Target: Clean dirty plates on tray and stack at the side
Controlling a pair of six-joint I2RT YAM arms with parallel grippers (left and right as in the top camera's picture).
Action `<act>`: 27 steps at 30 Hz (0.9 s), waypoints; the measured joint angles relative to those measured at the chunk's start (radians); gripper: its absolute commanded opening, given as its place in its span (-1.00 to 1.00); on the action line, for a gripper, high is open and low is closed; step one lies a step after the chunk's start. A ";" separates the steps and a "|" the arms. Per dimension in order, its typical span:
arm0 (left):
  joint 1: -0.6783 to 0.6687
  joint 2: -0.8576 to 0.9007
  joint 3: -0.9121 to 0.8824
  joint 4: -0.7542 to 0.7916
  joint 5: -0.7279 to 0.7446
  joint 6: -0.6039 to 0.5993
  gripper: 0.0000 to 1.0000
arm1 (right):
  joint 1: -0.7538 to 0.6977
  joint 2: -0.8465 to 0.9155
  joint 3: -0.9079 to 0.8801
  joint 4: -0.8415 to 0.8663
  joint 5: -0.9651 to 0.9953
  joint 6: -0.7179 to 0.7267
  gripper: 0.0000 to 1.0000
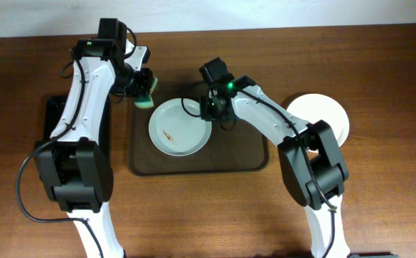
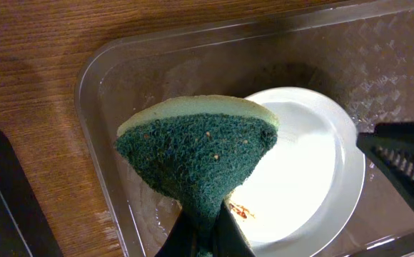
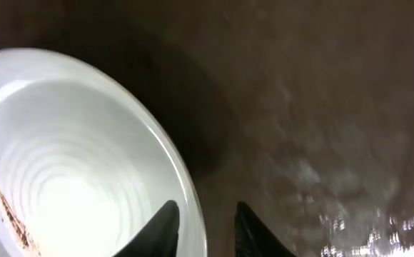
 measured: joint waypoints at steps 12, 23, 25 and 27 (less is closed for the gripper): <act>0.000 0.000 0.000 -0.006 0.000 0.000 -0.99 | 0.000 0.057 0.004 -0.001 -0.091 0.051 -0.92; -0.074 0.000 -0.256 0.193 0.000 -0.015 -0.99 | 0.000 0.051 0.018 -0.124 -0.067 0.305 -0.92; -0.102 0.002 -0.312 0.262 -0.012 -0.038 -0.99 | 0.000 0.051 0.018 -0.123 -0.067 0.308 -0.92; -0.134 0.002 -0.390 0.362 -0.079 -0.104 -0.99 | 0.000 0.051 0.018 -0.123 -0.067 0.308 -0.92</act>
